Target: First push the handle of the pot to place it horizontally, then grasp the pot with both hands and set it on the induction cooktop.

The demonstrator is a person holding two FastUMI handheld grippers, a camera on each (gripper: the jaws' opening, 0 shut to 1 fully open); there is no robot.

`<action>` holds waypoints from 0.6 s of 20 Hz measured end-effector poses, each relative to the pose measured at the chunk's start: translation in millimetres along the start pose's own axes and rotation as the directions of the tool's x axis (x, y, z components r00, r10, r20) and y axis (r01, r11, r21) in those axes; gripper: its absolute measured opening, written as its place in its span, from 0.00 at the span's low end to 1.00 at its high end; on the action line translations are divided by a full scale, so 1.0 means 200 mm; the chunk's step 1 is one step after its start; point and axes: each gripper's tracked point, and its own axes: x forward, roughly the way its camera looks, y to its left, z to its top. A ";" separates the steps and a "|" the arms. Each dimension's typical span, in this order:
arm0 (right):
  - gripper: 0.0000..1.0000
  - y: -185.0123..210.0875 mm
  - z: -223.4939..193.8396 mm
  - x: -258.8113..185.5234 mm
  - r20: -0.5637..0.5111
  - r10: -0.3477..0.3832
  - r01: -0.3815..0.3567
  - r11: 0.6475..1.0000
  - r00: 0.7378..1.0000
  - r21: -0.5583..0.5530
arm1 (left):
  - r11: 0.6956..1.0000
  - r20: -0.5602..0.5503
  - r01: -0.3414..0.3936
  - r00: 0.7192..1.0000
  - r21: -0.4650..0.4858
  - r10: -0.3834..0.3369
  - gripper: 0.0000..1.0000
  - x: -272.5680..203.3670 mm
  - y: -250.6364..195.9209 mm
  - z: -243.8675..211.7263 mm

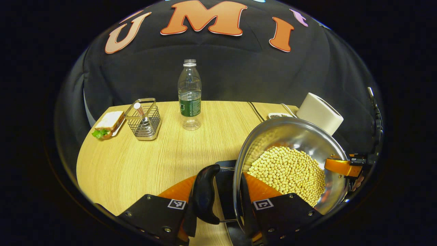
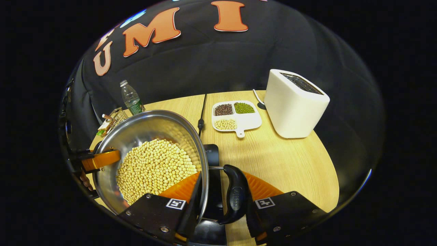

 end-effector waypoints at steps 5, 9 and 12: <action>0.59 -0.01 -0.01 0.00 0.003 0.005 -0.005 1.000 1.000 0.012 | 1.000 0.006 -0.002 1.000 0.005 0.002 0.56 0.01 0.00 0.01; 0.60 -0.03 -0.01 0.07 0.018 0.043 -0.044 0.999 0.999 0.032 | 1.000 -0.005 0.004 1.000 -0.011 -0.004 0.56 0.00 -0.01 0.00; 0.68 -0.01 -0.03 0.05 0.028 0.024 -0.022 0.998 0.999 -0.059 | 1.000 0.006 -0.016 1.000 0.024 0.016 0.65 -0.02 0.00 0.00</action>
